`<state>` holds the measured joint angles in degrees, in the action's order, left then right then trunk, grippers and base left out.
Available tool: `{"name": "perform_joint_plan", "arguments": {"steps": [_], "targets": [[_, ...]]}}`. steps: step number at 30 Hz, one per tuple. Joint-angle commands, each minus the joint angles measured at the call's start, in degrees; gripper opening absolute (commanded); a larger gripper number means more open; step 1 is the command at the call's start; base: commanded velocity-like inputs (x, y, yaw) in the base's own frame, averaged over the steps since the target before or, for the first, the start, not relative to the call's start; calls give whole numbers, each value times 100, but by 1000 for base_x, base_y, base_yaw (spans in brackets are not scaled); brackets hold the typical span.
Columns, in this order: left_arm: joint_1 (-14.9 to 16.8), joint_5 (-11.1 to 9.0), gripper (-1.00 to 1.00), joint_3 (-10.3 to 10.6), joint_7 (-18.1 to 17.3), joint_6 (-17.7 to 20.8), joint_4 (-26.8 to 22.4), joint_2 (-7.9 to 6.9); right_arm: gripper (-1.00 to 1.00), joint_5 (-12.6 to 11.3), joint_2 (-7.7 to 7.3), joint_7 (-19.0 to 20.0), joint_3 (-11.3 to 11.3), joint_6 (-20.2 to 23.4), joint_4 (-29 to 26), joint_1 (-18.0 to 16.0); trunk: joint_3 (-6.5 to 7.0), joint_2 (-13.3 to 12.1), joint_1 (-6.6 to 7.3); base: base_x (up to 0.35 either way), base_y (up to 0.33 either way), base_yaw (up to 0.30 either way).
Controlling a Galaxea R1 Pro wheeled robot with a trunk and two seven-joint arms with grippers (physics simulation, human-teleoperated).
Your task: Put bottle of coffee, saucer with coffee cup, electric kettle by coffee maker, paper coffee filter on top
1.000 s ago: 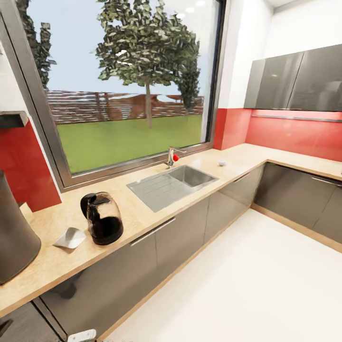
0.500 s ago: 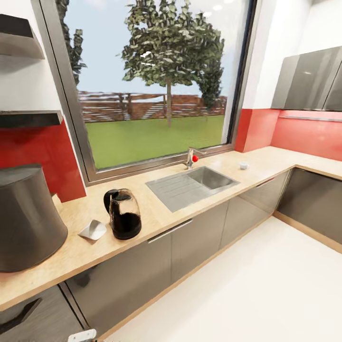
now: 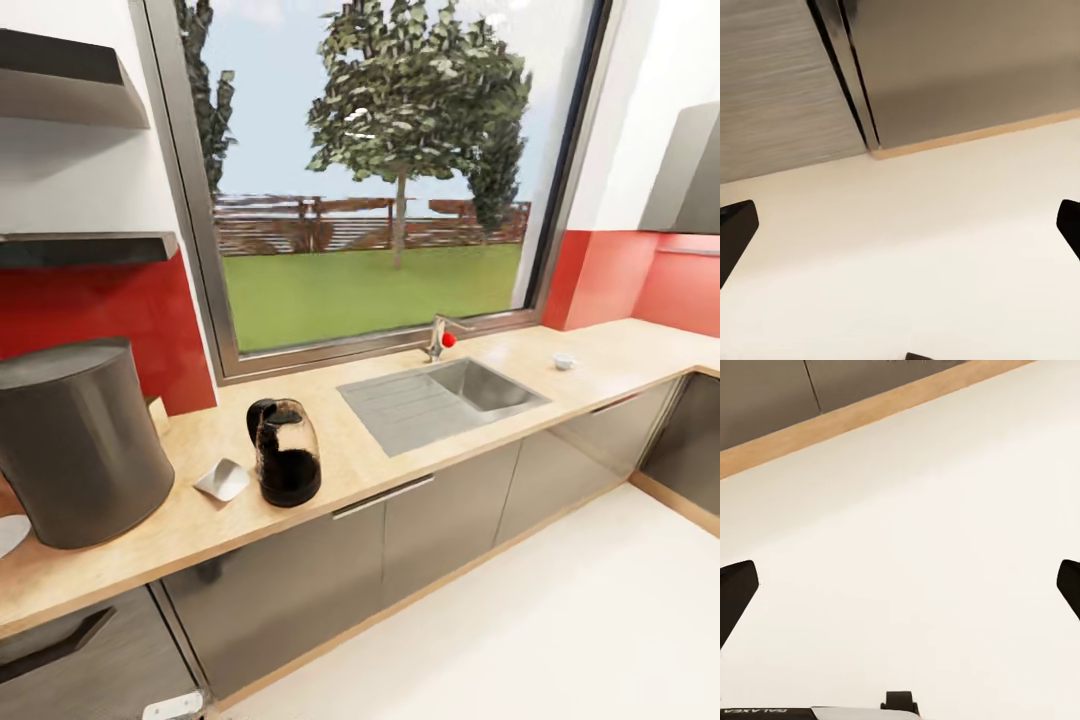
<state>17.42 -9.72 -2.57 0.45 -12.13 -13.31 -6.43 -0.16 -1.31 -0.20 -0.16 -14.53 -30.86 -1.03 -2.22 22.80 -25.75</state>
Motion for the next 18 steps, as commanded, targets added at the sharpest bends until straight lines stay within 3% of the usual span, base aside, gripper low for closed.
{"name": "perform_joint_plan", "arguments": {"steps": [1,18], "targets": [[7,-33,100,-6,-1,-17,7,2,100,-1,0,0,-1,-17,1,-3,-13,12,-4,7,-5,276],[7,-39,100,-6,-4,-17,9,2,100,-1,0,0,-1,-15,1,-3,-13,12,-4,12,-13,274]]}}
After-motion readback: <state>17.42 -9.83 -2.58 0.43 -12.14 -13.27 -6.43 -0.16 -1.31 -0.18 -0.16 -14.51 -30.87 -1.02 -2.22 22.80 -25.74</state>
